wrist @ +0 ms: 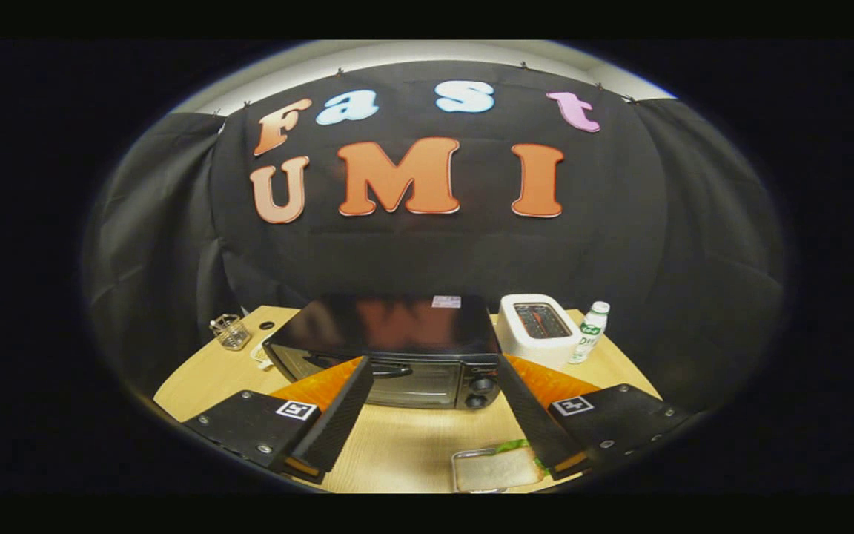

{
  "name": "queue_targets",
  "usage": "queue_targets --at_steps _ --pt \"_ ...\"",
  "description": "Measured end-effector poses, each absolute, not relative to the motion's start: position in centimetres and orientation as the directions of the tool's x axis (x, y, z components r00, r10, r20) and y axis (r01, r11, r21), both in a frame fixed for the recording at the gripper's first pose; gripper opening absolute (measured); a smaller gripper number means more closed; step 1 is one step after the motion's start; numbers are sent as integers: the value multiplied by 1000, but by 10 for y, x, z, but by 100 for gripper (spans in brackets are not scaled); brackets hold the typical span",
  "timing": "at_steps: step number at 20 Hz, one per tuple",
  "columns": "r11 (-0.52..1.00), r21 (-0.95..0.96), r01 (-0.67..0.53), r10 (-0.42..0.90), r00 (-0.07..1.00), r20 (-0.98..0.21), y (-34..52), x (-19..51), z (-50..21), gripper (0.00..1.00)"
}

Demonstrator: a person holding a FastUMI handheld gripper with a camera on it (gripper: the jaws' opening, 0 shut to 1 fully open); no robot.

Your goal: Open the toaster oven, put the food inside, and close the toaster oven door.

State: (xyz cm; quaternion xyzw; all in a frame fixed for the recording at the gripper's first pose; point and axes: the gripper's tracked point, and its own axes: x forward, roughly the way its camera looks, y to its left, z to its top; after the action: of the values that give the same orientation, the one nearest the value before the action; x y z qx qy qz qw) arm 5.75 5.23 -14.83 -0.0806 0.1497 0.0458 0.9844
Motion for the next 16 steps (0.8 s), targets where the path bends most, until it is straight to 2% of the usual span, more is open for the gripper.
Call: queue_targets --at_steps 4,11,16 --pt "975 -183 -128 61 941 -332 71 79 -176 99" --pt "983 -138 -122 67 935 -348 112 121 -204 99" --pt "980 -158 -119 52 927 -372 126 126 -219 99"
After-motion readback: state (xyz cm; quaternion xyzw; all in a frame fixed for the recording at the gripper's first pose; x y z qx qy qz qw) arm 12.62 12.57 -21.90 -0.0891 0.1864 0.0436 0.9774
